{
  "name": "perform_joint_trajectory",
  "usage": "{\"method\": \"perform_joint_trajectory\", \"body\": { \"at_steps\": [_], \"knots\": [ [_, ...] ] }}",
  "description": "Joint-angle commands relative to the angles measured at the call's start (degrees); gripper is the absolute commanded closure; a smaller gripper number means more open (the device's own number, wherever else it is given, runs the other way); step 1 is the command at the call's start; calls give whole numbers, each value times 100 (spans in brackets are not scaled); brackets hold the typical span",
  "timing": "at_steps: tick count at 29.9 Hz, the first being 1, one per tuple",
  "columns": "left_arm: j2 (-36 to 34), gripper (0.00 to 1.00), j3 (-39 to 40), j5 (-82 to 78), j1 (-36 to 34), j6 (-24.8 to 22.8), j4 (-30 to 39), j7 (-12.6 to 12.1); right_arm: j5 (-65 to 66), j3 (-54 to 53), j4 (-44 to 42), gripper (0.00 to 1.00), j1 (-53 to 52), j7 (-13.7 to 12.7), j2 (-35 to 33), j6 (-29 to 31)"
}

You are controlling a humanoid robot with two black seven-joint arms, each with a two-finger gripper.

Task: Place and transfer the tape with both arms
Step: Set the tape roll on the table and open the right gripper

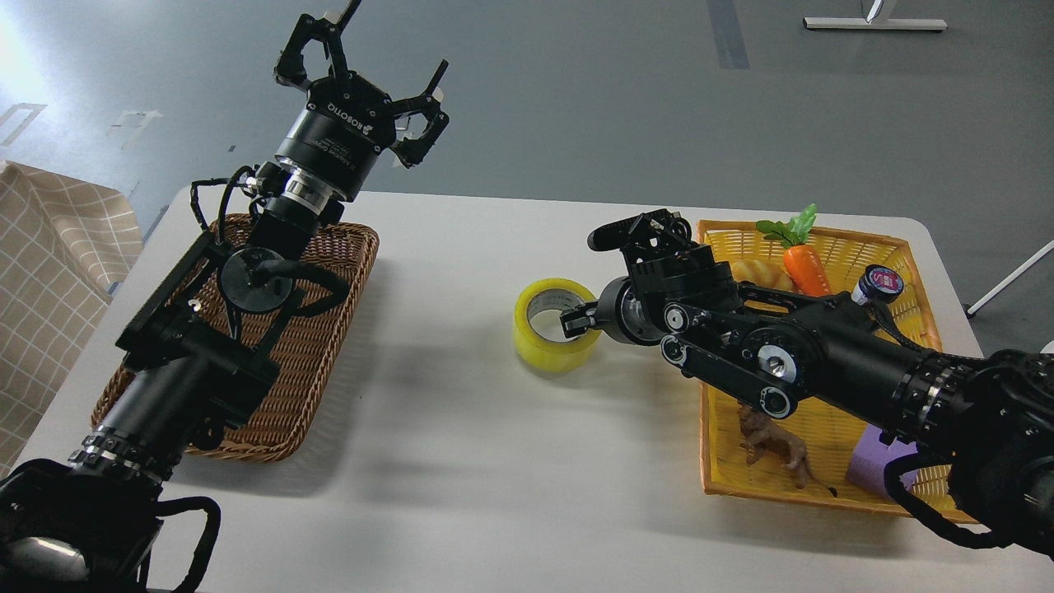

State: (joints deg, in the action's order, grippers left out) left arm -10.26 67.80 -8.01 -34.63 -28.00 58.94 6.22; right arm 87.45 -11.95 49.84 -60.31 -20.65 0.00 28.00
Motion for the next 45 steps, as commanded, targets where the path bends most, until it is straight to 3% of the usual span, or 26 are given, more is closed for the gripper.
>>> {"method": "perform_joint_trajectory", "body": {
  "at_steps": [1,40,41,42,43,45],
  "knots": [
    [6,2,-4,1,18,0,-5,2,0,-18,8,100,11,8,0,0],
    [-38,2,5,1,9,0,-5,2,-27,-53,70,99,134,34,0,0],
    [-38,2,5,1,9,0,-5,2,-27,-62,69,95,134,43,0,0],
    [-38,2,5,10,18,0,-5,2,-35,-97,61,81,134,52,0,0],
    [-38,2,5,1,18,0,-5,2,-35,-132,61,75,143,52,0,0],
    [-38,2,5,1,18,0,-5,2,-35,-237,61,42,204,52,0,0]
  ]
}}
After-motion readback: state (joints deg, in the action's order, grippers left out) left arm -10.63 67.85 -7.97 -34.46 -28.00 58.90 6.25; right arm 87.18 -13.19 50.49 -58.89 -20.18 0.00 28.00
